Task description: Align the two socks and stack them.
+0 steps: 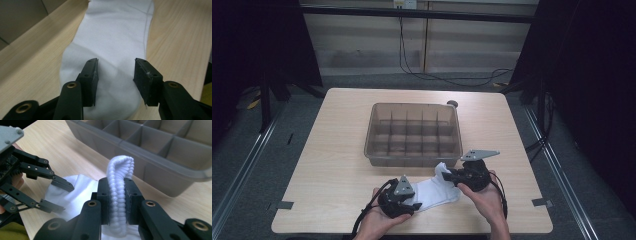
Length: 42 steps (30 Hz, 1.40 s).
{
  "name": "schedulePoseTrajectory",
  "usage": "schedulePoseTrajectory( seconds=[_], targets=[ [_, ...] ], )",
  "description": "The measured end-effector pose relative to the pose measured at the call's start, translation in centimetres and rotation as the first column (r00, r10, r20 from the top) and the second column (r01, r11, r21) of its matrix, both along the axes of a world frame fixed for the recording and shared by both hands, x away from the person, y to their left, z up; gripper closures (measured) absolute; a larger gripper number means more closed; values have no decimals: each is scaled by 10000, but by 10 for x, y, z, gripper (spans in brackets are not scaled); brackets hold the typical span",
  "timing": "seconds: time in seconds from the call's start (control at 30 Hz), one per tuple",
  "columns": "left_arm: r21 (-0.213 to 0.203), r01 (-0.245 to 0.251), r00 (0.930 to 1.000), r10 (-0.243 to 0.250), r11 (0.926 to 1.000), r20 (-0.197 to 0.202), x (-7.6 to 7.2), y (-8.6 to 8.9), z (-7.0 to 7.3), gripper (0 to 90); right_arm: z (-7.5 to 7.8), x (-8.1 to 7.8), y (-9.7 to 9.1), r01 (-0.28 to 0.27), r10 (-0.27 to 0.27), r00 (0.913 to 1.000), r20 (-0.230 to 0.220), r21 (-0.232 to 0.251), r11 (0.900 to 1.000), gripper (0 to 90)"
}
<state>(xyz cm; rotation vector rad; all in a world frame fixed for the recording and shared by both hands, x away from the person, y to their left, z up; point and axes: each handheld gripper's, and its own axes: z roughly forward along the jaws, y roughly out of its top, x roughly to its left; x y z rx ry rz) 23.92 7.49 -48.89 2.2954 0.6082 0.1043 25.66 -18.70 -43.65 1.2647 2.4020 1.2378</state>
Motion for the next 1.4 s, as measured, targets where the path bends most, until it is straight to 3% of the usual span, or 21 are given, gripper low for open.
schedulePoseTrajectory(
  seconds=[0.07,0.17,0.2,0.33,0.47,0.77,0.93,1.1,1.23,1.4],
  targets=[
    [-451,49,9999,-54,9990,-89,3,7,6,575,-1,0,4,-95,95,9999,-39,-70,9999,775],
    [-776,-84,9997,102,9969,226,6,20,17,634,-3,0,7,-188,187,9998,-53,-88,9998,775],
    [-699,-13,9995,35,9976,315,8,24,18,672,-3,0,8,-206,205,9998,-52,-85,9998,775],
    [-278,-179,9998,179,9995,0,14,33,8,772,-2,0,9,-238,238,9997,-33,-78,9997,775],
    [-31,196,9997,-196,9998,-130,14,33,-2,804,-2,1,11,-293,292,9995,-70,-113,9995,774],
    [-132,562,9984,-562,9983,11,6,20,-6,793,3,0,23,-586,586,9983,-10,-260,9979,774],
    [-103,421,9991,-420,9991,69,6,11,-6,787,10,-3,32,-883,889,9959,146,-346,9955,771],
    [-157,274,9996,-272,9995,115,6,6,-7,774,8,-5,48,-1400,1400,9901,-37,-549,9886,769],
    [-341,265,9996,-265,9991,-8,6,6,-7,737,0,-5,61,-1689,1677,9855,-241,-679,9833,767],
    [-324,98,9999,-95,9994,82,3,15,-1,610,-7,-5,69,-1837,1809,9827,-407,-795,9798,765]
  ],
)
